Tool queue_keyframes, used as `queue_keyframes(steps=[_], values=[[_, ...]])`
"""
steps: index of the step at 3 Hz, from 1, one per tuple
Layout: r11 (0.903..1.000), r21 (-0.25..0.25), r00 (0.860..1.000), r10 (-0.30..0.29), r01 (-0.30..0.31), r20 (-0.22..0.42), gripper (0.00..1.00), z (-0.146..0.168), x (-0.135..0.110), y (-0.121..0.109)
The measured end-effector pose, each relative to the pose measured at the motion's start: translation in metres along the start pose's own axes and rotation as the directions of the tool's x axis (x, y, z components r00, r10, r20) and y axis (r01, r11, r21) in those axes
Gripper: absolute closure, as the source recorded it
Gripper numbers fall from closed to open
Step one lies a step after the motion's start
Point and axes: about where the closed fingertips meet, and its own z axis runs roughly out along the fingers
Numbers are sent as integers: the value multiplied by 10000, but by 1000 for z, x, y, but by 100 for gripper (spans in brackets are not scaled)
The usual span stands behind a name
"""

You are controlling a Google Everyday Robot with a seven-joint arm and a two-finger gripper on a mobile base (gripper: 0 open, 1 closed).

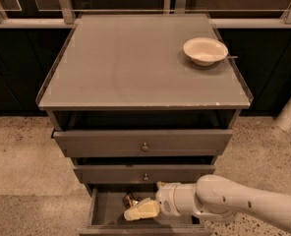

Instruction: Pick orange can from bottom drawer and place on counter

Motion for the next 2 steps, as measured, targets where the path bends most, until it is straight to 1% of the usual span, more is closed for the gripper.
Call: queue_keyframes(steps=[1, 2], values=[[10000, 0, 10000, 0, 0, 0, 0, 0, 0, 0], [9970, -137, 9970, 761, -759, 160, 0, 16, 20, -7]])
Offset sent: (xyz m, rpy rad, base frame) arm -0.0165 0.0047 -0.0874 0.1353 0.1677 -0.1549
